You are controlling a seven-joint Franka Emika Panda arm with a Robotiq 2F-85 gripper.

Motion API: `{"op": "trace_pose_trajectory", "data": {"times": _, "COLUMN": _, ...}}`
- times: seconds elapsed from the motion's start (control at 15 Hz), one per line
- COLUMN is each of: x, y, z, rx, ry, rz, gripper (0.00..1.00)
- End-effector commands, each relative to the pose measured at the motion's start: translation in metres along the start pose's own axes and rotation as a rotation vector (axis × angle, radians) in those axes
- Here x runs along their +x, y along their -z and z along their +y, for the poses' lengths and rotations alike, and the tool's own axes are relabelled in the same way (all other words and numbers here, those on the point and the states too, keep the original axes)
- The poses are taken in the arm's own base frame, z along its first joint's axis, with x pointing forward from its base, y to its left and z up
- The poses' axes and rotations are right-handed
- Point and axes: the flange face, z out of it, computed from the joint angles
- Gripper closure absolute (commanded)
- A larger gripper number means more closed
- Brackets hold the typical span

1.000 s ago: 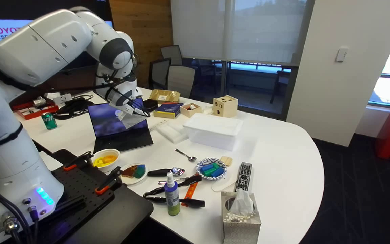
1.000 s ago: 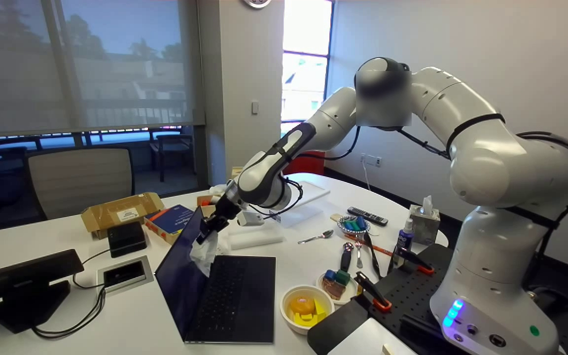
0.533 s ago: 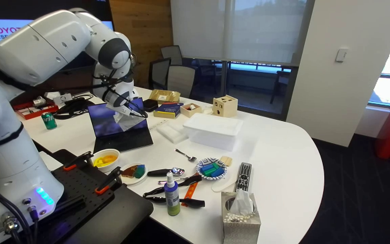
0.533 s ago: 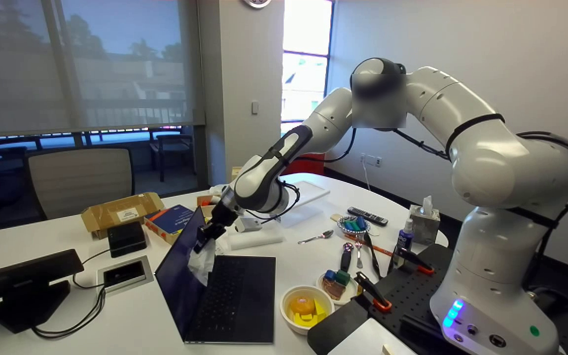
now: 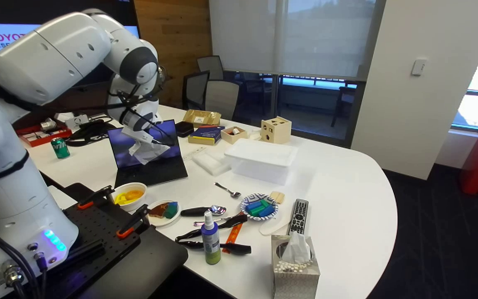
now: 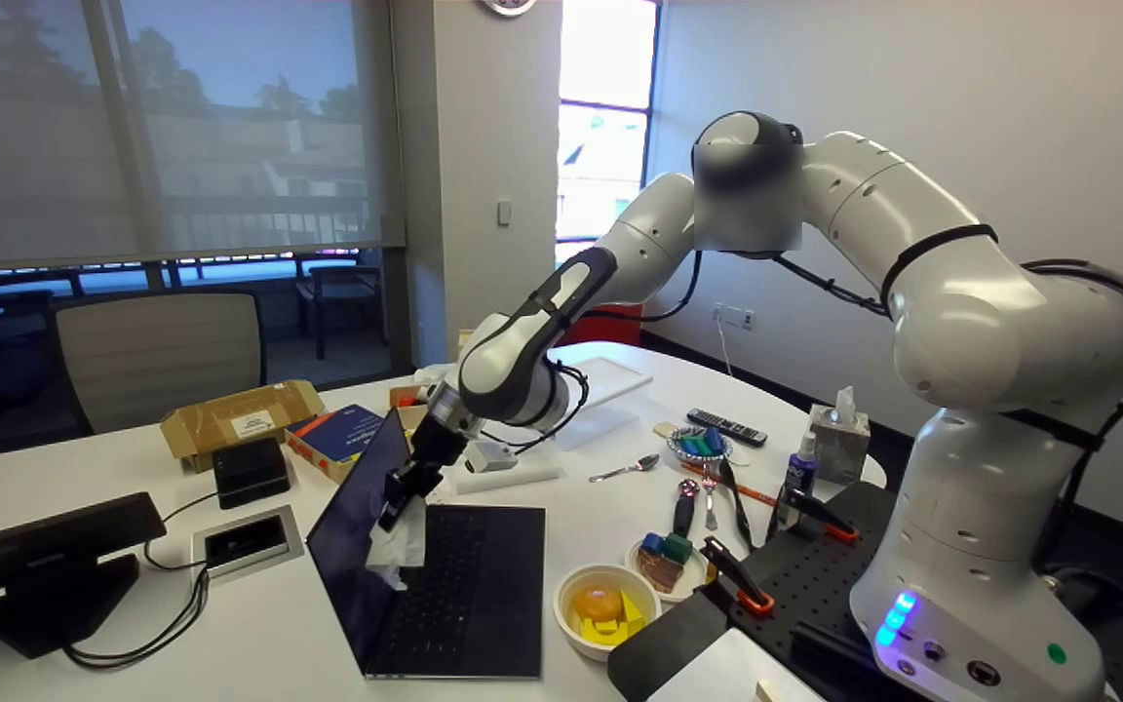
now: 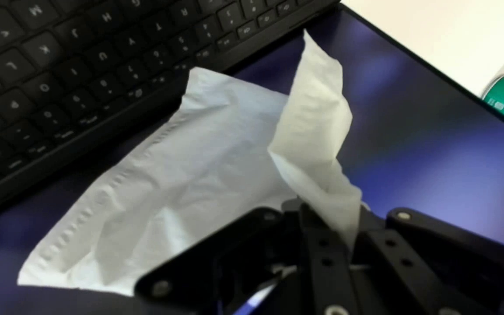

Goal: Open the laptop, press a button on the center of the keyboard and use the napkin to wipe the screen

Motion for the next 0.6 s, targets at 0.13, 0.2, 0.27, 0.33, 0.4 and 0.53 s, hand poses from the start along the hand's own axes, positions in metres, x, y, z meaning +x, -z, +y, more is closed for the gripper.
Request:
{"op": "trace_pose_trajectory", "data": {"times": 0.13, "x": -0.005, "y": -0.003, "z": -0.027, "rx": 0.059, "ry": 0.07, "rz": -0.067, "gripper": 1.0}}
{"op": "trace_pose_trajectory", "data": {"times": 0.2, "x": -0.005, "y": -0.003, "z": -0.033, "rx": 0.071, "ry": 0.085, "rz": -0.074, "gripper": 1.0}}
{"op": "trace_pose_trajectory", "data": {"times": 0.27, "x": -0.005, "y": -0.003, "z": -0.037, "rx": 0.078, "ry": 0.099, "rz": -0.078, "gripper": 1.0}}
{"op": "trace_pose_trajectory", "data": {"times": 0.33, "x": -0.005, "y": -0.003, "z": -0.041, "rx": 0.08, "ry": 0.114, "rz": -0.082, "gripper": 1.0}}
{"op": "trace_pose_trajectory", "data": {"times": 0.4, "x": -0.004, "y": -0.002, "z": -0.044, "rx": 0.083, "ry": 0.125, "rz": -0.081, "gripper": 1.0}}
{"op": "trace_pose_trajectory", "data": {"times": 0.53, "x": -0.001, "y": 0.0, "z": -0.049, "rx": 0.091, "ry": 0.142, "rz": -0.076, "gripper": 1.0}}
